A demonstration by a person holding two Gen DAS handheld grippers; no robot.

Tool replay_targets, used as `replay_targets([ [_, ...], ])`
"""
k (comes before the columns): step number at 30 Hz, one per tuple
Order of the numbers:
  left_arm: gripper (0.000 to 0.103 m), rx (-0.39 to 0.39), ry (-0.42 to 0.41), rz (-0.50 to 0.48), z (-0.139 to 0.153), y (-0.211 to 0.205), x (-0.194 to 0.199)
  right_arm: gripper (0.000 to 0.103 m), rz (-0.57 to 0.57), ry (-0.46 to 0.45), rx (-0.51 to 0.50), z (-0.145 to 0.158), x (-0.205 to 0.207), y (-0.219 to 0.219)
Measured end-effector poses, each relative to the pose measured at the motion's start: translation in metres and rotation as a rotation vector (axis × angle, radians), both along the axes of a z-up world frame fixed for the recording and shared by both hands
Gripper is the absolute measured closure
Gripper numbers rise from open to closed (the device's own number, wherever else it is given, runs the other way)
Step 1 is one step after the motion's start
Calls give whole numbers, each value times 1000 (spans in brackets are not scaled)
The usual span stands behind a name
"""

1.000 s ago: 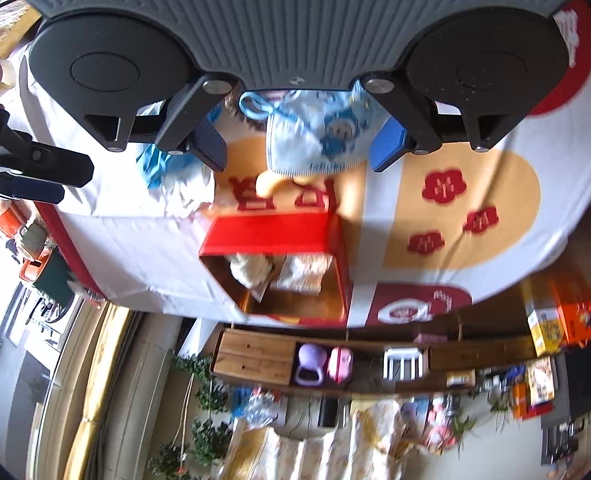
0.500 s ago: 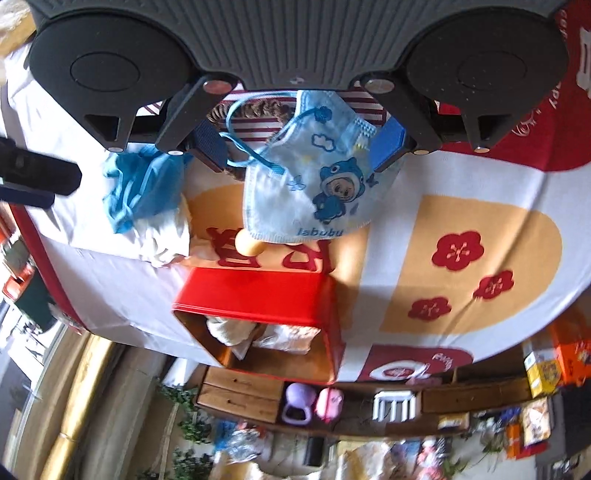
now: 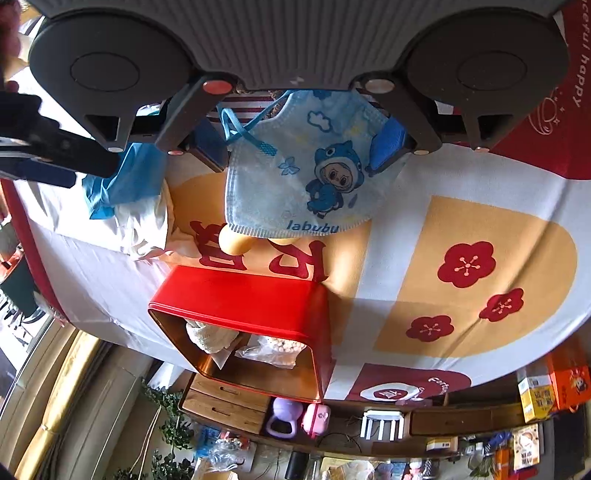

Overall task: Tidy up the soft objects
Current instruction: 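Grasp the blue-printed face mask with the left tool while the right tool grasps the blue glove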

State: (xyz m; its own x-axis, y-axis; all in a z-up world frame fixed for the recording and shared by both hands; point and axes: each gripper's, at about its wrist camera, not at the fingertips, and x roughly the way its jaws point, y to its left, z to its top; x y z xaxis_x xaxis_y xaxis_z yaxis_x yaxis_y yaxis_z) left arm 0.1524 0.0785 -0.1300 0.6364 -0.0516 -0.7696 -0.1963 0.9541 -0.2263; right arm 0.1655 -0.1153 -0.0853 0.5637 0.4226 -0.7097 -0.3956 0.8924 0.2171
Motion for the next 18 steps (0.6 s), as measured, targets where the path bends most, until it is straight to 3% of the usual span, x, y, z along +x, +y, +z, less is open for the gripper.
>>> replay_targets([
  [4,19,-49,-6,0,-3,6,1,22,-12,21,-9,-7,5,0],
  [9,22,-71,-11,10,-3,11,1,29,-15,29,-23,-10,6,1],
  [18,58,-77,-3,28,-4,17,-3,60,-26,25,-31,-11,6,-1],
])
